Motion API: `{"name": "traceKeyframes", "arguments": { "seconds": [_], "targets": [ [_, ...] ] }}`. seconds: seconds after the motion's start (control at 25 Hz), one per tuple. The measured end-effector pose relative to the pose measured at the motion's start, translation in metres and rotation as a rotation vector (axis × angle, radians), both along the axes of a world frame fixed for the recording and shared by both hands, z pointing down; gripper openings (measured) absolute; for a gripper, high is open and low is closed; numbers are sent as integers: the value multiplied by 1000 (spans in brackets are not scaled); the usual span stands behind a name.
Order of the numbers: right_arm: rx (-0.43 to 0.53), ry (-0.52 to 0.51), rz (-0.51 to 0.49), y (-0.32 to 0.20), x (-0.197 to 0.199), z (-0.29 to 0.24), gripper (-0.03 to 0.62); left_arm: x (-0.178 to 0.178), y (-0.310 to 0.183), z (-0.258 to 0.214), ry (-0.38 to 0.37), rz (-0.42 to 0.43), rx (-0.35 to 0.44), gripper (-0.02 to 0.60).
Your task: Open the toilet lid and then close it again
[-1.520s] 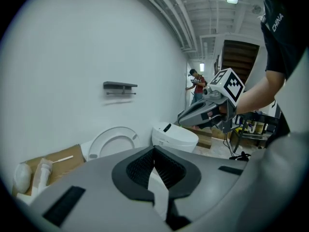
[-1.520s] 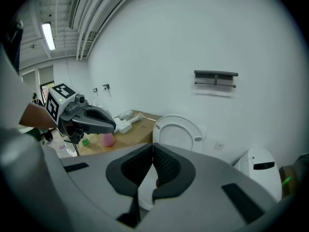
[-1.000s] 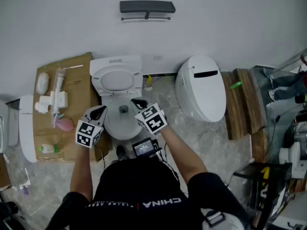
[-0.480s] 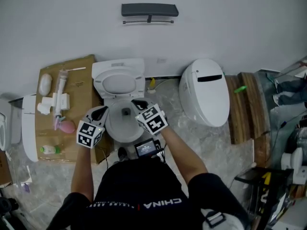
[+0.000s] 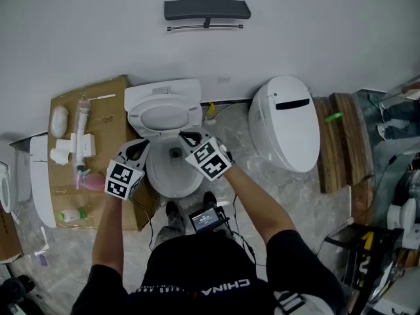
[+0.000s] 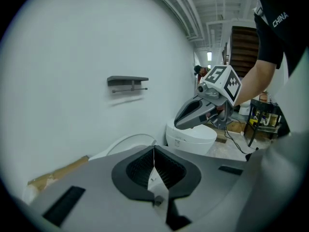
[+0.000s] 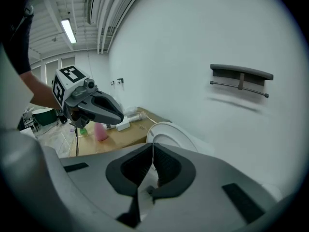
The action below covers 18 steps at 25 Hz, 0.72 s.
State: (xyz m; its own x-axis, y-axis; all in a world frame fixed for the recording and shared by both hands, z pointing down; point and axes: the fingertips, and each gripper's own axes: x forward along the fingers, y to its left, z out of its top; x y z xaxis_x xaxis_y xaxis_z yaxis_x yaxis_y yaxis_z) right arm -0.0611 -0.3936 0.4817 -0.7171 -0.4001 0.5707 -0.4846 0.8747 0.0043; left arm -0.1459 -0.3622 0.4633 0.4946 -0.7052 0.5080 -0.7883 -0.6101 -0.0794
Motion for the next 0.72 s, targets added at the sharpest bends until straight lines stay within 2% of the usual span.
{"name": "traceKeyframes", "arguments": {
  "seconds": [0.12,0.24,0.4,0.48,0.56,0.72],
  "targets": [
    [7,9,-15,-38,-14,13,15,-9,-36,11,-31,19,-4,9],
    [54,57,-68,-73,-30,29,15,-18,-72,30,-51,38,-40,11],
    [108,107,-127,-115,-52,48,35,-37,-123,51,-131,28,-22,12],
    [96,110,-157,-132,-61,56,118,-43,-146,60,-147,26,-31,35],
    [108,135,-183,-148,-66,63,124,-46,-165,68,-166,43,-46,95],
    [115,252,-240,-170,-66,93,138,-56,-185,94,-249,107,-98,143]
  ]
}}
